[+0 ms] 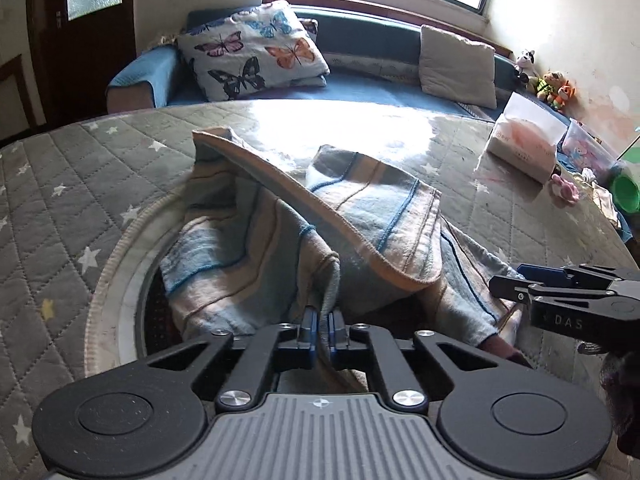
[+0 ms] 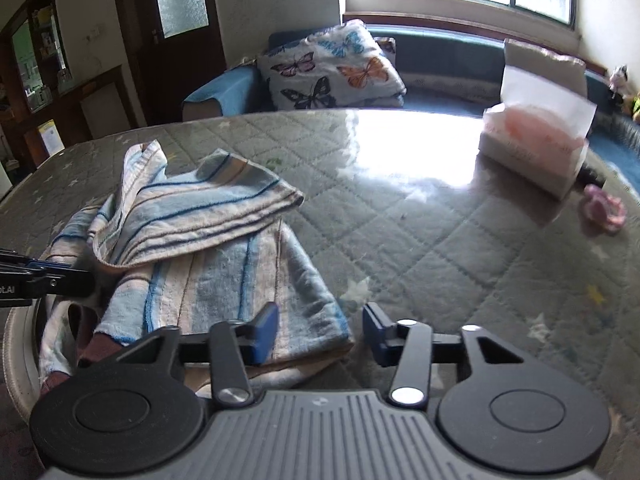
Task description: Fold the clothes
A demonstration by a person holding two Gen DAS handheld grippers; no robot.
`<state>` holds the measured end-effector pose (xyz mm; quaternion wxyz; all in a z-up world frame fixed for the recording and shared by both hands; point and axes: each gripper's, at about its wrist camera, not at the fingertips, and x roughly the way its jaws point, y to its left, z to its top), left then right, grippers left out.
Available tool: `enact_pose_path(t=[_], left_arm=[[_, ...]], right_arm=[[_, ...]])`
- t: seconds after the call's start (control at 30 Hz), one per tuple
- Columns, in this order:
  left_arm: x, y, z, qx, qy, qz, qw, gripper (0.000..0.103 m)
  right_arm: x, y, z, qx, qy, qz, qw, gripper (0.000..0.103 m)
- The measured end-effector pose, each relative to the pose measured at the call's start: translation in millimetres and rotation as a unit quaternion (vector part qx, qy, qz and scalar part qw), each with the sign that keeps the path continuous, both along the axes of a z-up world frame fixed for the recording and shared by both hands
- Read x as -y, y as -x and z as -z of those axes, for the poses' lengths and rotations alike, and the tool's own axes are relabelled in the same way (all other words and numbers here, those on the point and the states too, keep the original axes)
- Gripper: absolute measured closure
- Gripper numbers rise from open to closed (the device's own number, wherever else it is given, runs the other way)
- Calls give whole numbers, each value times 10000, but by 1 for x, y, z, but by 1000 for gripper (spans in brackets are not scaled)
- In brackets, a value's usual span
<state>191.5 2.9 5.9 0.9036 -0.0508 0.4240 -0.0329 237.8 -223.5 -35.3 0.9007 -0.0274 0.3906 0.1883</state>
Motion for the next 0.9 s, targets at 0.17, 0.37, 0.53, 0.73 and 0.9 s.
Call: enact_pose_path(t=[0.17,0.37,0.53,0.73,0.9], left_arm=[[-11,20,-11,172,-21,-215,9996,100],[-38,62,-30,373,4,-631,9973,100],[-60,107,-42,489,48,-962,9942,101],[-81,161,-47,422,134,-1243,9913,101],[-78,201,-40,230,-118,-1053,9941,101]], right_arm=[[6,7,-4,-1,-179,50,9998,92],[10,33,-26,257,-187,34,9995,94],[20,63,-48,445,-226,-18,9988,95],[33,110,-65,534,-115,-215,9983,95],[55,157,-64,308,102,-298,9990,95]])
